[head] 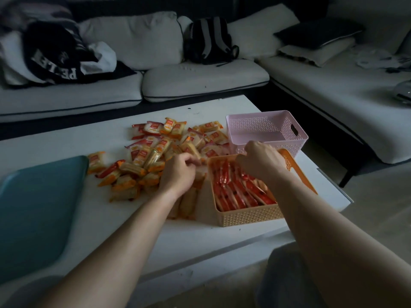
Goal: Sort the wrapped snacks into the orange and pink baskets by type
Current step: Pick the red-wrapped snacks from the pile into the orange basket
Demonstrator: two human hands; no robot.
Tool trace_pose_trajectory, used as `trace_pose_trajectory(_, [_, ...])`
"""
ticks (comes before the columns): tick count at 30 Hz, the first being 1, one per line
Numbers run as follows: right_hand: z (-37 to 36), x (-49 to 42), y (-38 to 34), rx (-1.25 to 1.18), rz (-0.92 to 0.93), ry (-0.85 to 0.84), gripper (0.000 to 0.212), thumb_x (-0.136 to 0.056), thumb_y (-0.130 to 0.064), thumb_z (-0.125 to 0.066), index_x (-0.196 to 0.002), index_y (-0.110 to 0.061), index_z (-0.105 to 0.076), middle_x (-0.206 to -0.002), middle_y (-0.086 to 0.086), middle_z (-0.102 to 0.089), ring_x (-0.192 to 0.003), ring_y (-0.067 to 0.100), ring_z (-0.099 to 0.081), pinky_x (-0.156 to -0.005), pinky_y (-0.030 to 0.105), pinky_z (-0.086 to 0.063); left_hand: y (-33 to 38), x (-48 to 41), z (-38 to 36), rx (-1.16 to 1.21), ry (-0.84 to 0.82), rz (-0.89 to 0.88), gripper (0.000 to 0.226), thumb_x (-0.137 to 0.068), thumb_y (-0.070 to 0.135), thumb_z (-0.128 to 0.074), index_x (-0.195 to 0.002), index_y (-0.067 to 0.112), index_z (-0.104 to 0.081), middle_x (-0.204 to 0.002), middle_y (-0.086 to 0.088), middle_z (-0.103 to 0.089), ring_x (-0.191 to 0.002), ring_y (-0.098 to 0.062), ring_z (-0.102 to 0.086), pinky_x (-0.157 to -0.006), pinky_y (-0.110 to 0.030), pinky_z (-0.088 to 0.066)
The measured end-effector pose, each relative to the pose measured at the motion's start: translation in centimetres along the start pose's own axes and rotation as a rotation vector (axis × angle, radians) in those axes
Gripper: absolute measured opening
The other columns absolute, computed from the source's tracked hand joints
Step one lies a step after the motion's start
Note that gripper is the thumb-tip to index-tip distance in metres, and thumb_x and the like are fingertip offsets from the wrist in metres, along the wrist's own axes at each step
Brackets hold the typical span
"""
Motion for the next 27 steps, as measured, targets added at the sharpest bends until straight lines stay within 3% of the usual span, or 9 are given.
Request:
trace_pose_trajectory(5, [-1.1,-1.5,-5.6,-0.175,0.16,-0.035,0.022,-0.092,-0.016,-0.055,-0.102,-0.018,-0.074,-0.099,0.003,-0.072,-0.084,0.021,-0.067,-0.071,0.036,-0.059,-4.3,-0.6,4.0,-0.143,0.033,0.092,0.015,-0.094,0.02,-0.062,-0.087,0.028,-0.072,-0.097,0.007,-0.072,-0.093,-0.017,-0.066,-0.076,-0.029,-0.051])
trace_pose_trajectory(9, [-2.5,-5.5,-8.2,-0.123,0.197,-0.153,0.035,-0.096,-0.002,-0.053,-0.122,-0.02,-0.069,-0.114,0.004,-0.067,-0.082,0.015,-0.06,-0.054,0.018,-0.044,-4.4,-2.7,4.3,-0.21,0.011,0.042,0.013,-0.095,0.02,-0.061,-0.1,0.026,-0.073,-0.106,0.004,-0.072,-0.101,-0.019,-0.065,-0.083,-0.032,-0.054])
trace_pose_trajectory(12, [-5.3,-9.1,-9.2,0.008,0.214,-0.269,0.037,-0.096,0.001,-0.054,-0.121,-0.025,-0.061,-0.105,0.004,-0.062,-0.076,0.014,-0.058,-0.054,0.023,-0.05,-3.8,-5.5,3.5,-0.209,-0.013,0.004,0.02,-0.097,0.018,-0.058,-0.106,0.031,-0.07,-0.113,0.006,-0.07,-0.105,-0.019,-0.064,-0.089,-0.038,-0.056])
trace_pose_trajectory(16, [-10.4,-12.1,-9.5,0.324,0.281,-0.464,0.051,-0.088,-0.002,-0.068,-0.137,-0.01,-0.055,-0.122,0.006,-0.063,-0.096,0.017,-0.062,-0.069,0.023,-0.052,-4.4,-9.9,3.1,-0.293,-0.089,0.013,0.037,-0.094,0.002,-0.055,-0.118,0.029,-0.065,-0.121,0.002,-0.065,-0.107,-0.02,-0.061,-0.089,-0.039,-0.056])
trace_pose_trajectory(18, [-12.0,-13.2,-9.7,0.475,0.315,-0.493,0.06,-0.084,-0.007,-0.076,-0.14,-0.013,-0.056,-0.142,0.005,-0.055,-0.125,0.024,-0.056,-0.093,0.032,-0.053,-5.8,-11.8,3.7,-0.413,-0.15,0.049,0.045,-0.092,-0.002,-0.056,-0.127,0.027,-0.059,-0.127,-0.001,-0.061,-0.105,-0.021,-0.058,-0.084,-0.037,-0.053])
trace_pose_trajectory(20, [-12.9,-13.8,-10.0,0.592,0.314,-0.562,0.07,-0.085,-0.014,-0.078,-0.148,-0.015,-0.048,-0.153,0.005,-0.045,-0.138,0.028,-0.045,-0.108,0.037,-0.045,-7.7,-13.2,4.4,-0.539,-0.22,0.088,0.055,-0.09,-0.002,-0.06,-0.136,0.028,-0.053,-0.135,-0.003,-0.056,-0.11,-0.023,-0.058,-0.081,-0.036,-0.049])
trace_pose_trajectory(23, [-13.8,-14.9,-9.8,0.636,0.282,-0.629,0.076,-0.082,-0.025,-0.08,-0.15,-0.022,-0.045,-0.154,0.0,-0.043,-0.139,0.028,-0.043,-0.11,0.04,-0.043,-9.8,-13.9,4.2,-0.61,-0.291,0.126,0.061,-0.093,0.008,-0.064,-0.145,0.033,-0.045,-0.144,-0.002,-0.053,-0.113,-0.024,-0.058,-0.08,-0.035,-0.051])
trace_pose_trajectory(25, [-14.2,-16.2,-9.2,0.669,0.25,-0.56,0.09,-0.062,-0.037,-0.091,-0.142,-0.03,-0.053,-0.146,-0.001,-0.052,-0.132,0.031,-0.048,-0.104,0.048,-0.047,-9.7,-14.0,3.9,-0.625,-0.24,0.097,0.053,-0.094,0.017,-0.065,-0.143,0.031,-0.049,-0.142,-0.002,-0.053,-0.113,-0.023,-0.056,-0.079,-0.033,-0.048])
trace_pose_trajectory(27, [-12.9,-15.9,-9.5,0.648,0.182,-0.482,0.09,-0.054,-0.041,-0.094,-0.136,-0.03,-0.057,-0.135,0.001,-0.06,-0.125,0.03,-0.054,-0.099,0.047,-0.05,-8.2,-14.1,3.6,-0.633,-0.128,0.008,0.043,-0.095,0.02,-0.064,-0.136,0.027,-0.055,-0.137,-0.002,-0.055,-0.12,-0.025,-0.052,-0.091,-0.038,-0.047])
Point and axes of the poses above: each hand's wrist, its own x-axis away from the middle knuckle, its own z-axis out of the back of the hand, y = z × x, the point moved 6 cm from there along -x, towards the middle knuckle
